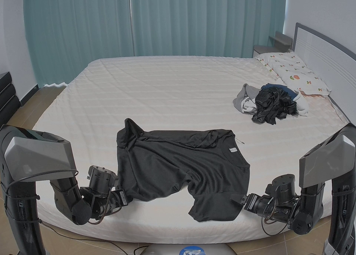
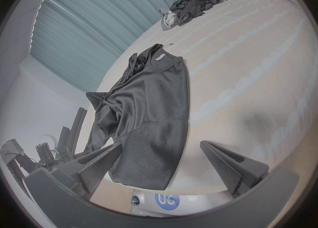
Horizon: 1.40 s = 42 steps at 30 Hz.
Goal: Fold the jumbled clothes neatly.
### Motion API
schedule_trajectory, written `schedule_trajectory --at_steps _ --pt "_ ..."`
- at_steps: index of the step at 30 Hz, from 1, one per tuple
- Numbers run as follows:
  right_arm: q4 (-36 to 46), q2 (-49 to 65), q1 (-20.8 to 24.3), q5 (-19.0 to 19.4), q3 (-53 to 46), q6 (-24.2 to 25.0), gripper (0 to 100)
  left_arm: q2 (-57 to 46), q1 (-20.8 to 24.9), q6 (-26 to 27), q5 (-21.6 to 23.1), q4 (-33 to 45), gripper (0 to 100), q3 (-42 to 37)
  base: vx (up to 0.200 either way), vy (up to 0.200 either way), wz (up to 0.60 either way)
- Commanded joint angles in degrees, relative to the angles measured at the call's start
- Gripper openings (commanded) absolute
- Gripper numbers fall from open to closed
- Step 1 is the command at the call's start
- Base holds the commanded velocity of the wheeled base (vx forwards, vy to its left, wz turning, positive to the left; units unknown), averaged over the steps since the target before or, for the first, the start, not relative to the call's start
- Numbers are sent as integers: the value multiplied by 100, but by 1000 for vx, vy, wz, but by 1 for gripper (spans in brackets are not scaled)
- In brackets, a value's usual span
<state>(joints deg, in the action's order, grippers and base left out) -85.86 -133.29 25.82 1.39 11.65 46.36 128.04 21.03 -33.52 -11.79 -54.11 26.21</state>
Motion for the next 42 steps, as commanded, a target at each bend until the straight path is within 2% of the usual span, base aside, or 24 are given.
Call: schedule_trajectory --at_steps 1,9,10,16,17,18,21,26,27,31,34,38,42 --pt "-19 -215 99 -16 197 -4 100 -209 -20 4 -8 -3 0 -99 0 0 0" --pt "-10 -461 81 -69 540 -22 100 -297 -37 4 -8 6 0 -142 0 0 0" --pt "-10 -461 90 -69 540 -22 0 -297 -37 4 -8 6 0 -134 0 0 0" --pt "8 -505 20 -157 505 -66 0 -306 -55 39 -8 15 0 -160 0 0 0" --pt "78 -347 -112 -253 144 -347 0 -323 -108 197 -8 15 0 -257 0 0 0" --pt "78 -338 -121 -253 127 -373 0 -323 -117 206 -8 15 0 -257 0 0 0" --pt "87 84 -429 -244 -287 -1024 0 -438 -187 496 -8 24 0 -424 0 0 0" --pt "96 655 -631 28 -875 -1534 0 -701 -345 935 -34 59 0 -626 0 0 0" --pt "96 814 -780 151 -1060 -1815 0 -798 -451 1094 -113 76 0 -687 0 0 0" --pt "175 937 -1097 195 -1165 -2193 0 -842 -626 1305 -254 138 0 -766 0 0 0" --pt "500 937 -1554 213 -1165 -2518 0 -965 -785 1621 -421 560 0 -775 0 0 0" --pt "772 1042 -1703 353 -1165 -2711 0 -1149 -785 1726 -570 1298 0 -775 0 0 0" --pt "1414 1429 -1712 564 -1165 -2949 0 -1519 -758 1849 -658 2318 0 -679 0 0 0"
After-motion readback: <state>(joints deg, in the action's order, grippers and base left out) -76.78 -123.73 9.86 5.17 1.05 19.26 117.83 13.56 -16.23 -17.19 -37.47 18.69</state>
